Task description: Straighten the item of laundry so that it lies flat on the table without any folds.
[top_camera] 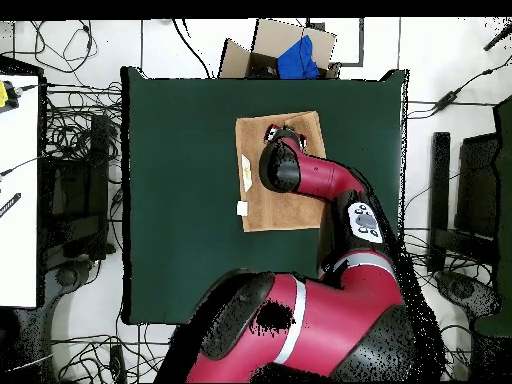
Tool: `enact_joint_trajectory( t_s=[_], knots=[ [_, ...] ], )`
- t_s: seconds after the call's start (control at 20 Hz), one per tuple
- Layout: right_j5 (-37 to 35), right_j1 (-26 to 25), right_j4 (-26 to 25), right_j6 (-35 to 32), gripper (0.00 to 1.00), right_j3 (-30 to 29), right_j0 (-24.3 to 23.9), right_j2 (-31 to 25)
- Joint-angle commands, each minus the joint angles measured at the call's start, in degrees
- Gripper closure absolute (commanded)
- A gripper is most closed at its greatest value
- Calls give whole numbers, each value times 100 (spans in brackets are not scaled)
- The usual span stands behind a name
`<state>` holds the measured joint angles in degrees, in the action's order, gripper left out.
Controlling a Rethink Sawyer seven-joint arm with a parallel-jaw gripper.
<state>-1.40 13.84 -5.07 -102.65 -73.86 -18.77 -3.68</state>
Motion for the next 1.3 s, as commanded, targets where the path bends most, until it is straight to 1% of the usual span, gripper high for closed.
enact_joint_trajectory(
  t_s=[0.05,0.35,0.4,0.65,0.75,0.95,1.3],
  knots=[
    [-3,-248,155,-933,100,-199,152,-345],
    [-17,-247,116,-886,100,-190,138,-356],
    [26,-250,96,-885,0,-202,118,-382],
    [-1,-251,78,-860,0,-230,59,-465],
    [-150,-268,128,-838,0,-179,102,-422],
    [-133,-270,119,-839,0,-218,38,-523],
    [-260,-198,169,-859,0,-227,145,-369]
  ],
)
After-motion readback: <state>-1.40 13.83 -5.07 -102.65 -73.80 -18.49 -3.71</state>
